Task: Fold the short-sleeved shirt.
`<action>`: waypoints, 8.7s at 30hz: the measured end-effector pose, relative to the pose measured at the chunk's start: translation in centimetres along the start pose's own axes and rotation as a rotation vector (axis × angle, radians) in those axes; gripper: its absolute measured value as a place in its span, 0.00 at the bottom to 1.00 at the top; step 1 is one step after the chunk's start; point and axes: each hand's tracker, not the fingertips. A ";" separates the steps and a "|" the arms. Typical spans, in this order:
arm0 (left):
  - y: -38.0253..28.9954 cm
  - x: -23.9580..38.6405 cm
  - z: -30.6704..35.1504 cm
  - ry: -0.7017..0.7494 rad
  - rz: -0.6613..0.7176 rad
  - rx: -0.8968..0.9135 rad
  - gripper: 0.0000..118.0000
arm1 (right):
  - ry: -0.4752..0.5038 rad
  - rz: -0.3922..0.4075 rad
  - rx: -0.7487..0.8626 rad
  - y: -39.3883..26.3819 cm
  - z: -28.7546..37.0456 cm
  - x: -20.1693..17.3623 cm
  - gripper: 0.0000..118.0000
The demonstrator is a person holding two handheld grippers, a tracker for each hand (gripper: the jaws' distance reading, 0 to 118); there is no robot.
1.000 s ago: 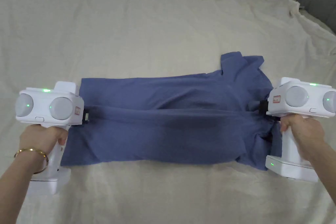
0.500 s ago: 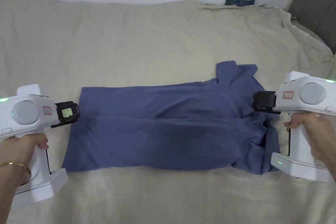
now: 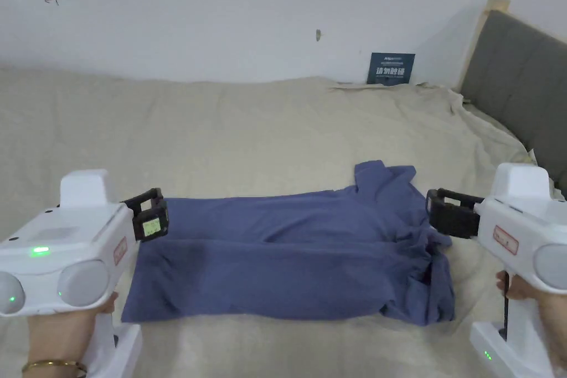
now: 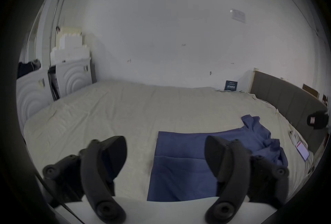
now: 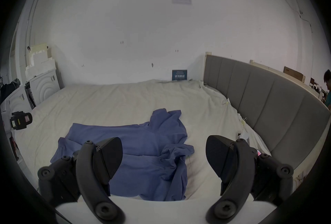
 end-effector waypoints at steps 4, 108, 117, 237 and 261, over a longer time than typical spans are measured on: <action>-1.4 1.1 2.2 -0.029 -0.056 0.042 0.57 | -0.005 -0.034 0.042 -2.4 2.4 -0.4 0.83; -5.5 -3.0 -12.3 -0.004 -0.077 -0.824 0.84 | -0.064 -0.106 -0.660 -8.8 -12.0 2.7 0.06; -8.4 -1.8 -13.3 -0.019 -0.033 -0.880 0.40 | -0.061 -0.092 -0.663 -9.0 -12.8 3.3 0.06; -1.7 1.4 -0.1 -0.089 -0.012 0.005 0.00 | 0.013 -0.115 -0.522 3.4 -15.7 1.2 0.93; -3.0 1.6 -7.1 -0.050 0.020 -0.085 0.00 | -0.161 -0.163 -0.822 -3.7 -29.8 4.5 0.47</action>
